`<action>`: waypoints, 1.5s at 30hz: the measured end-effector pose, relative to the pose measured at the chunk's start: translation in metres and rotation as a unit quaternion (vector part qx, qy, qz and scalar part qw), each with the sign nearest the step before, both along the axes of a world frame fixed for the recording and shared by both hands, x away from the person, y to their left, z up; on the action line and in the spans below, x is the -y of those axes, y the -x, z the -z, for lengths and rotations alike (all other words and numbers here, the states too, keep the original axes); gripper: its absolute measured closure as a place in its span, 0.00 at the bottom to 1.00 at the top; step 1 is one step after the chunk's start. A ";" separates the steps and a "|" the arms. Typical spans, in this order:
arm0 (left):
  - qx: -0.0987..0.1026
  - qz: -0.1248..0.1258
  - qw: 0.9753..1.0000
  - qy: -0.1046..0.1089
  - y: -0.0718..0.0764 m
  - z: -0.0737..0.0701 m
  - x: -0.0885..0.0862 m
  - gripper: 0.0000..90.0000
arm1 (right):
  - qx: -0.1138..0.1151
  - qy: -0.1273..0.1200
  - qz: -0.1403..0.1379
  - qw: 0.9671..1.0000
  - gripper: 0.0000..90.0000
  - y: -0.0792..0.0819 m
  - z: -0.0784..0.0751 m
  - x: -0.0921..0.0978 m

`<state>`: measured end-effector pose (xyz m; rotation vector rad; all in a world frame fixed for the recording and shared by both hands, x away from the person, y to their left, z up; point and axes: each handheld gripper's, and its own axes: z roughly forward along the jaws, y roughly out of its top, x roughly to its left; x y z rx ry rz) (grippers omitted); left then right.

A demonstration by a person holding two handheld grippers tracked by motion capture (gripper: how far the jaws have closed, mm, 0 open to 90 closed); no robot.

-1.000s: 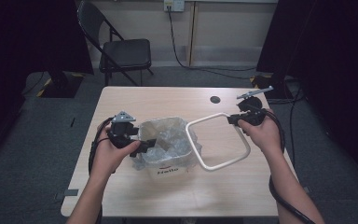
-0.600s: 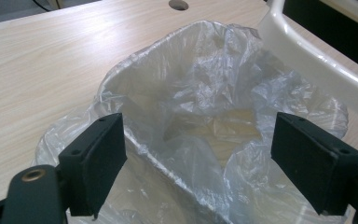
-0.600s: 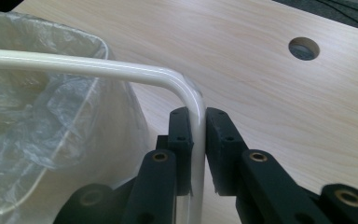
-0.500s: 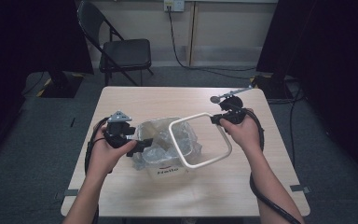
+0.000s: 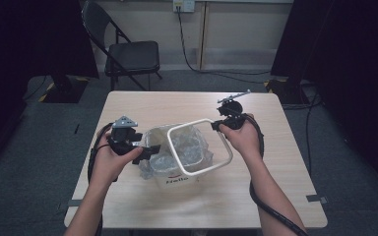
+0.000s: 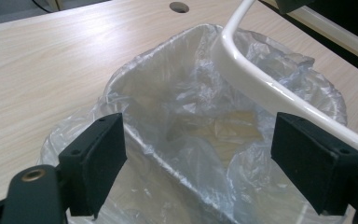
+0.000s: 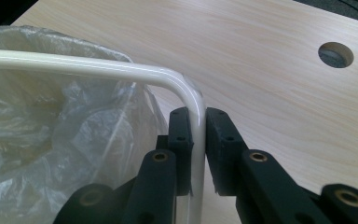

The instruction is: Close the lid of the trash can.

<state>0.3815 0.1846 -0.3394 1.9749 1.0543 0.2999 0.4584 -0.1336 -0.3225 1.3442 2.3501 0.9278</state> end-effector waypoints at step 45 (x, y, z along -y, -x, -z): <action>-0.004 -0.016 1.000 0.008 -0.002 0.012 -0.020 0.19 | 0.009 -0.006 0.019 1.000 0.91 -0.018 0.021 -0.065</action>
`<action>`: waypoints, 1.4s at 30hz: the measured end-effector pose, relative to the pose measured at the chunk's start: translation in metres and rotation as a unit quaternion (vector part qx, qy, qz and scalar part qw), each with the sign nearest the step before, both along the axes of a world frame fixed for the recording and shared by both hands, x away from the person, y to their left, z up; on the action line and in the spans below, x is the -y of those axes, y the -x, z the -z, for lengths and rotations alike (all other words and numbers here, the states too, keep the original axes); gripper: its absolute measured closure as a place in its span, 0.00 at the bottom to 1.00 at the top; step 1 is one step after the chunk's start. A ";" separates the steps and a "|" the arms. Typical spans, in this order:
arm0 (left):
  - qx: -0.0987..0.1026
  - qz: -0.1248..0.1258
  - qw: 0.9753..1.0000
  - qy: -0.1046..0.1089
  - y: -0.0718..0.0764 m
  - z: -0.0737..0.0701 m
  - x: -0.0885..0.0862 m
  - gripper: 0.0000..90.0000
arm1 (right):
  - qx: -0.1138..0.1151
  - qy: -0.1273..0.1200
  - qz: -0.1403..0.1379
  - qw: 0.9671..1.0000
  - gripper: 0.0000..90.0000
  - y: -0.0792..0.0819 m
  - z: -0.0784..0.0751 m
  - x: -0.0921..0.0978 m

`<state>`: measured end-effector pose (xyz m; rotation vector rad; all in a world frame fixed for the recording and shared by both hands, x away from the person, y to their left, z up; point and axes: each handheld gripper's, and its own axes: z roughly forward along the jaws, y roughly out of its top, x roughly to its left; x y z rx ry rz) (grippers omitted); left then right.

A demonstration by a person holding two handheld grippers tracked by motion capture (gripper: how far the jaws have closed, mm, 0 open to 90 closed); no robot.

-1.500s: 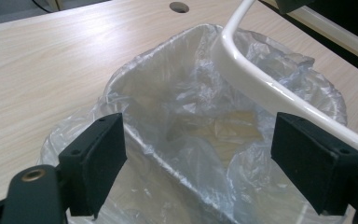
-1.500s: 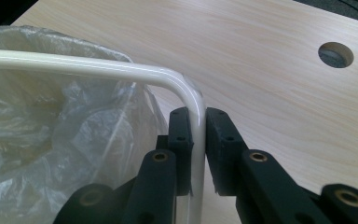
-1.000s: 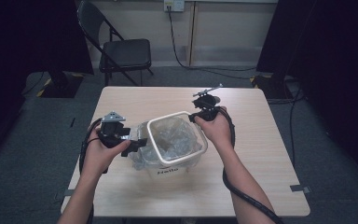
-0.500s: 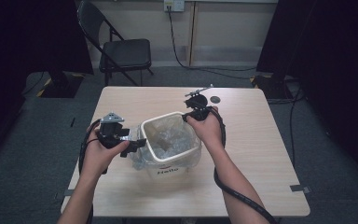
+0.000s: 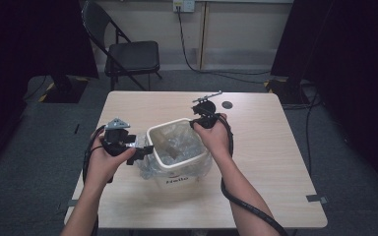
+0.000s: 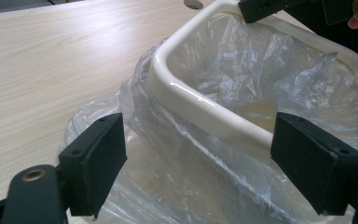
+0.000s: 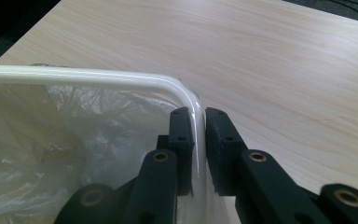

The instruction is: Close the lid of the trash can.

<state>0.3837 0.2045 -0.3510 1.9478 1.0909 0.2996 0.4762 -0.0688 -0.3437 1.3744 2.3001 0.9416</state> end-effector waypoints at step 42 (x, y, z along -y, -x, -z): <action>0.009 0.002 1.000 0.000 0.004 -0.004 0.001 0.21 | -0.005 -0.026 0.016 1.000 0.89 0.004 0.000 0.002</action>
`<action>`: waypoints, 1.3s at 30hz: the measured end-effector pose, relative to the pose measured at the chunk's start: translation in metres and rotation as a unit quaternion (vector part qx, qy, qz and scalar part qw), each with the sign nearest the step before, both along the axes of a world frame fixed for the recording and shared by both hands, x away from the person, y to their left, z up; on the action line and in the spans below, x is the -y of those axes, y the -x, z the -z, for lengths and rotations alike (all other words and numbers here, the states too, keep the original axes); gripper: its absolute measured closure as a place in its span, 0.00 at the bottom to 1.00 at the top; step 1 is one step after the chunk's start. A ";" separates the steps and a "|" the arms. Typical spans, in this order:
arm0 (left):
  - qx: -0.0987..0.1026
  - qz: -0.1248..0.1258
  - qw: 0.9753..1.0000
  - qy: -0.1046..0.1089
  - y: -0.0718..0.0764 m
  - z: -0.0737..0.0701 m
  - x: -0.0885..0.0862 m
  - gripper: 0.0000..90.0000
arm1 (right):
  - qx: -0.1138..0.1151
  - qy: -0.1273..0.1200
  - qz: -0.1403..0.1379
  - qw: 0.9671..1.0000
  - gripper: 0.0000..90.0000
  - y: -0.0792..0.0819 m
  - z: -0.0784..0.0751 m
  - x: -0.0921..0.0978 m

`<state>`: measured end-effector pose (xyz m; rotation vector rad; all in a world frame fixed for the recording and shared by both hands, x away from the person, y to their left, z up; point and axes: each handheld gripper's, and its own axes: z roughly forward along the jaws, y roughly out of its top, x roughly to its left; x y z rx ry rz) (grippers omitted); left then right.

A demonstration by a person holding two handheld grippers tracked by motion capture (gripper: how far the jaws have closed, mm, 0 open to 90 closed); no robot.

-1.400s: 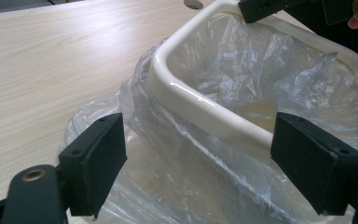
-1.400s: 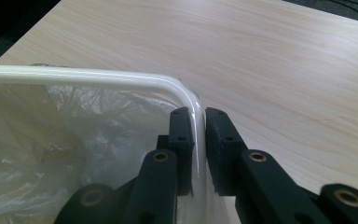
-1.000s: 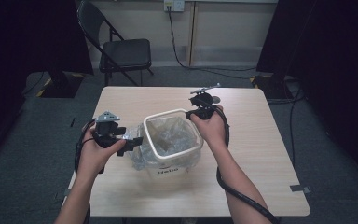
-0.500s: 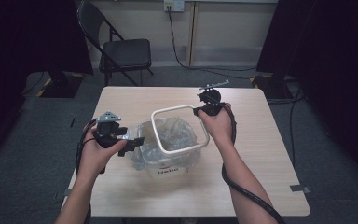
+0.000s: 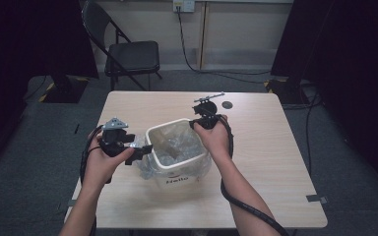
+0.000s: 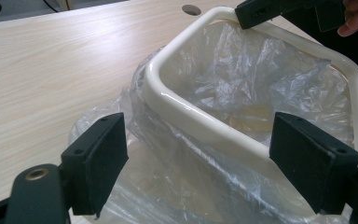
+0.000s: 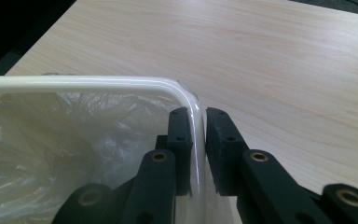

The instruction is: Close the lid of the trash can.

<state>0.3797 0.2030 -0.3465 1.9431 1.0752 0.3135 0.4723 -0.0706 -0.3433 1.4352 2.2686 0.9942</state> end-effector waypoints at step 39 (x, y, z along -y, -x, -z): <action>0.003 -0.013 0.999 -0.036 -0.002 0.002 0.020 0.24 | -0.053 -0.073 -0.035 0.995 0.85 0.041 0.002 0.049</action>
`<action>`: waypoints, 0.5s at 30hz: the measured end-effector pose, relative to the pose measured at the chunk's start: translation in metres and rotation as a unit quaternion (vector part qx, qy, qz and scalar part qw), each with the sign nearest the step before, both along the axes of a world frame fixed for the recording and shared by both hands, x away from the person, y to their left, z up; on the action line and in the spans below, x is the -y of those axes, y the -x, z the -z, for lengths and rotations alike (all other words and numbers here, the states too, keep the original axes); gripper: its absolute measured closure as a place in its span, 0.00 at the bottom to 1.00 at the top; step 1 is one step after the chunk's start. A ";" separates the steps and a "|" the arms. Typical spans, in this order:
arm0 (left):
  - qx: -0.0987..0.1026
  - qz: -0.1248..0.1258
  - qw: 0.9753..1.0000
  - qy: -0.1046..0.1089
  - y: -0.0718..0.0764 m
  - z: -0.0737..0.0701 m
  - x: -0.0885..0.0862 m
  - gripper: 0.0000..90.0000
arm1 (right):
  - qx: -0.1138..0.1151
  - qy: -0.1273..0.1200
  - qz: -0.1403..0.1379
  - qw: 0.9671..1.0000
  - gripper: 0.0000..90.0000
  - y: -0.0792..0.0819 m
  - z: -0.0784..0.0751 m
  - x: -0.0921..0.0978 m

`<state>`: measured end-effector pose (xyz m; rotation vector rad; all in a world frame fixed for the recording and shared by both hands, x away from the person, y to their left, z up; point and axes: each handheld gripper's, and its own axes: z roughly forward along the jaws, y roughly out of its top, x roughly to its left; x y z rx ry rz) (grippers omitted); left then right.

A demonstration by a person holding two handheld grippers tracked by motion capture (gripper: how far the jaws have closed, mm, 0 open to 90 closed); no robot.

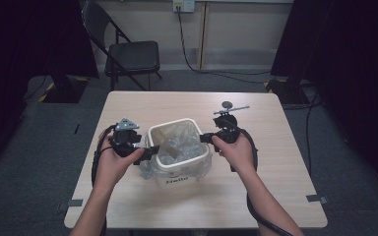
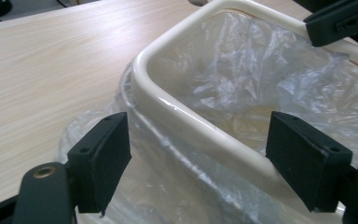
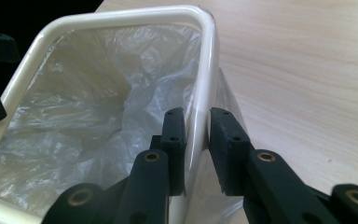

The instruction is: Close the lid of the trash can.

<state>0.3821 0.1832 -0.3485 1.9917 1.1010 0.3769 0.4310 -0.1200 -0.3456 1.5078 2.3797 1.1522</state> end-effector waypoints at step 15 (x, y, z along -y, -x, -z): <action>0.005 -0.011 1.000 -0.009 0.002 0.000 -0.010 0.24 | 0.018 -0.003 -0.003 1.000 0.77 0.005 -0.003 -0.019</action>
